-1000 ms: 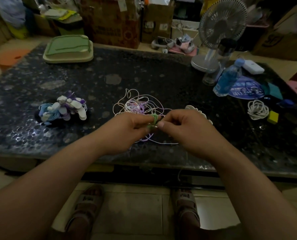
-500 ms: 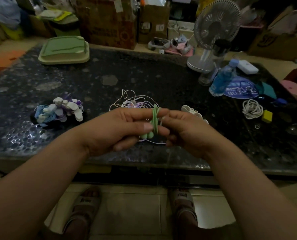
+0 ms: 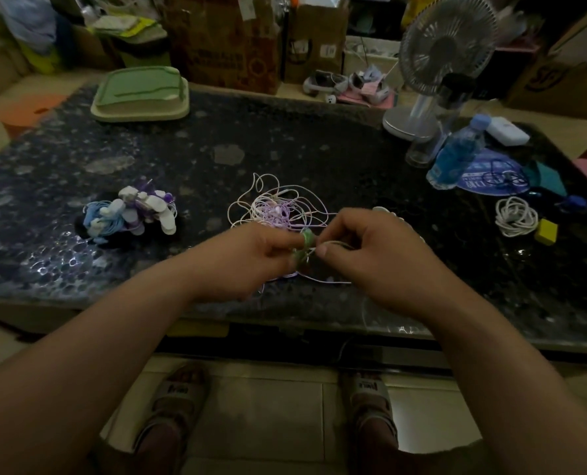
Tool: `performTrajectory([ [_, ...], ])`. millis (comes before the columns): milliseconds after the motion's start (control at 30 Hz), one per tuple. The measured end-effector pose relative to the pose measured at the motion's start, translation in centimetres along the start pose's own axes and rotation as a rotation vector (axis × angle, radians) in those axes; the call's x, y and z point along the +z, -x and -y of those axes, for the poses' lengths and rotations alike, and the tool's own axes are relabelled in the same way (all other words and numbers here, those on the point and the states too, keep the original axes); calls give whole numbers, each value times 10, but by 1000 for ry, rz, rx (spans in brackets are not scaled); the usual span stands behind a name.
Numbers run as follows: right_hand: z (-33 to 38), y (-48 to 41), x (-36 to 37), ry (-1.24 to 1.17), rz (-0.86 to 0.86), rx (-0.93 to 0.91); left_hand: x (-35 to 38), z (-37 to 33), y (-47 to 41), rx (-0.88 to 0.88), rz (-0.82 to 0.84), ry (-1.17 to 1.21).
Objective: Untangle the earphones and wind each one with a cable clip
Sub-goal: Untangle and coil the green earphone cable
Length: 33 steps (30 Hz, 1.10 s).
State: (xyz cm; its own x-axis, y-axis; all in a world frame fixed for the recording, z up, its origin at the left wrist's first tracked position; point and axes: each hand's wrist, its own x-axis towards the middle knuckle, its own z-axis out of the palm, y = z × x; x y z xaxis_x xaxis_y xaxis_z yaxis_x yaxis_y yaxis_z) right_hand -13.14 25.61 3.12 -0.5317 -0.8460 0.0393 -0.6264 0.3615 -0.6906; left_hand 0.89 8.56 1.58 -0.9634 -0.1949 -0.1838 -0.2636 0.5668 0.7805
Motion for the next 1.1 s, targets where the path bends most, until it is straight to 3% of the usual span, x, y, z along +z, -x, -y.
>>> performTrajectory([
  [67,-3,-3,-4,-87,1,-26,4,-3,1,32,117,-54],
  [200,-10,-5,-10,-555,136,93,1,-14,6,63,331,305],
  [267,-15,-6,-9,-748,184,177,-3,-16,8,75,332,521],
  [333,-18,-7,-3,-794,198,216,-4,-17,7,78,274,734],
  [433,-17,-6,11,-608,195,245,-5,-16,2,46,91,909],
  [567,1,1,24,-304,216,129,-6,-9,-7,11,-83,991],
  [700,13,4,29,-124,188,5,1,-2,-12,-24,-160,891],
  [933,8,7,27,9,74,-34,9,1,-15,-39,-276,653],
  [1100,8,7,29,127,170,-100,18,-4,-17,-36,-340,565],
])
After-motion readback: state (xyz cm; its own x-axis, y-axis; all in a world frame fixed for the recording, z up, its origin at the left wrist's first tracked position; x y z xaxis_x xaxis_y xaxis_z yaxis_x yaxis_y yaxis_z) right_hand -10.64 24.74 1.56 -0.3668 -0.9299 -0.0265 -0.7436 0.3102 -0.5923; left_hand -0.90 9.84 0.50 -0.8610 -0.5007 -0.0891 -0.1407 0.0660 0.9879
